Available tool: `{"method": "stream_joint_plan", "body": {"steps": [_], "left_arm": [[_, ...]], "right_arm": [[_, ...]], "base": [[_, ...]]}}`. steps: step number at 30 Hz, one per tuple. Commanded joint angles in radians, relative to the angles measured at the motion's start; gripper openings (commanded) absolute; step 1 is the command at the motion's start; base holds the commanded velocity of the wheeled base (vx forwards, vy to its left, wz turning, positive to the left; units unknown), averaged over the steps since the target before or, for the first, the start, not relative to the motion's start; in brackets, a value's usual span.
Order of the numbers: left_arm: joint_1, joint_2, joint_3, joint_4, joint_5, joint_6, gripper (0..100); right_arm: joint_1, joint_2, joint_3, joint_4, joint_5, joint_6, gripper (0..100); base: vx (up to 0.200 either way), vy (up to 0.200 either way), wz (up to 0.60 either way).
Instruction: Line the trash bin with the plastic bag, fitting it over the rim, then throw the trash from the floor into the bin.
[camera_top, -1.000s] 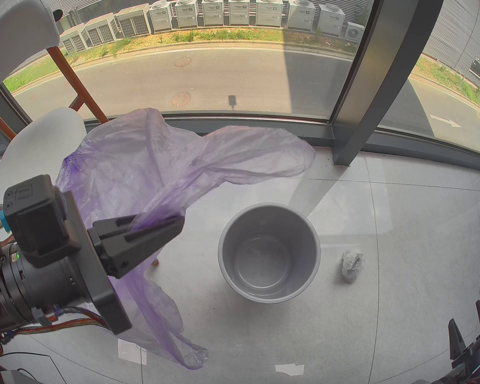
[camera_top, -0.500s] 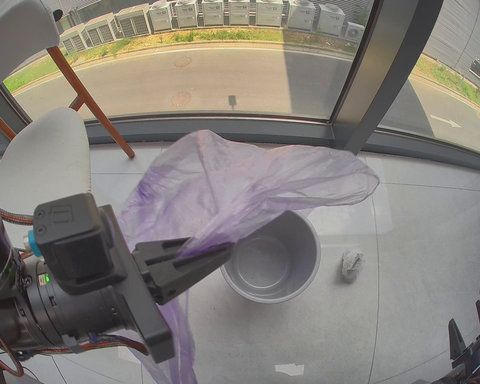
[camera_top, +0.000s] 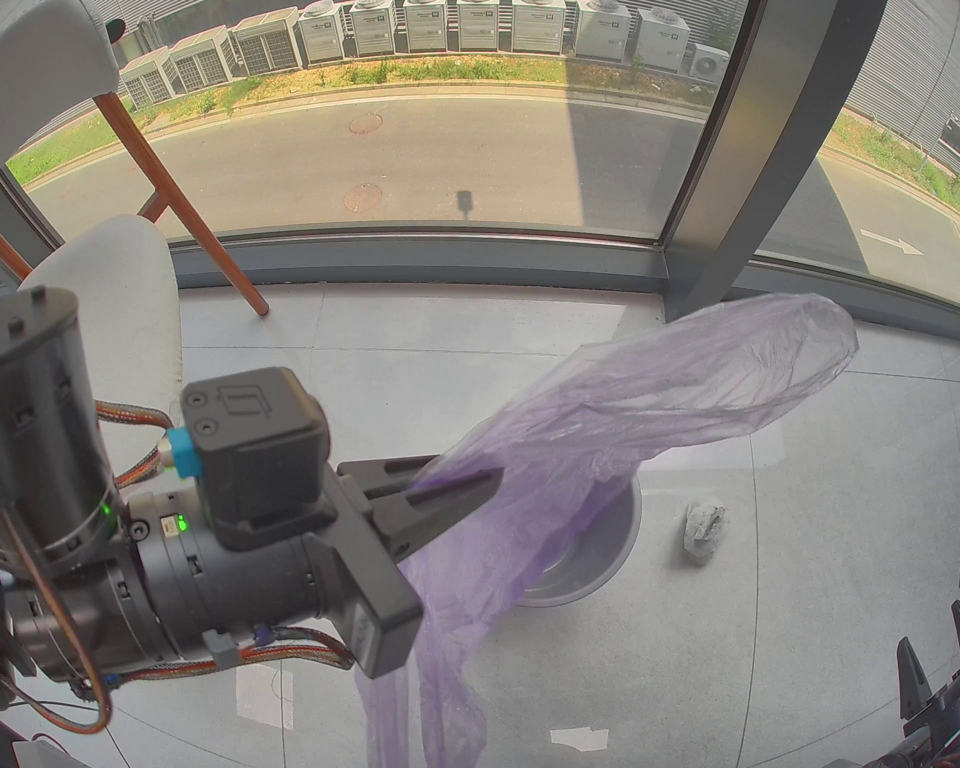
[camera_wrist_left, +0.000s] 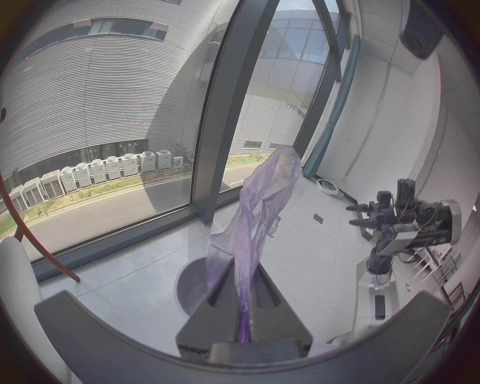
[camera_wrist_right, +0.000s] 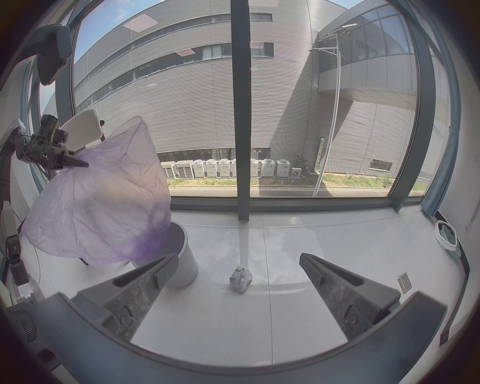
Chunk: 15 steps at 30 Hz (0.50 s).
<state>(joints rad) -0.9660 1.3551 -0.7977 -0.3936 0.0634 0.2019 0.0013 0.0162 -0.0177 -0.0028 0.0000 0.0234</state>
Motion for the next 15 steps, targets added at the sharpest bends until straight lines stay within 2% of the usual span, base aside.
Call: {"method": "stream_joint_plan", "body": {"steps": [1,4,7,15], "left_arm": [[0.092,0.041,0.018,-0.002,0.001,0.057,0],[0.15,0.055,0.015,-0.002,-0.001,0.106,0],[0.181,0.059,0.015,-0.002,0.003,0.113,0],[0.207,0.082,-0.018,-0.004,0.013,0.111,0]], "right_arm": [[0.0,-0.016,0.018,0.0,0.0,0.0,100],[0.0,-0.016,0.018,0.0,0.0,0.0,100],[0.0,-0.016,0.018,0.0,0.0,0.0,100],[0.0,-0.016,0.018,0.0,0.0,0.0,100]], "base": [[0.0,0.0,0.0],[0.0,0.0,0.0],[0.0,0.0,0.0],[0.0,0.0,0.0]]}}
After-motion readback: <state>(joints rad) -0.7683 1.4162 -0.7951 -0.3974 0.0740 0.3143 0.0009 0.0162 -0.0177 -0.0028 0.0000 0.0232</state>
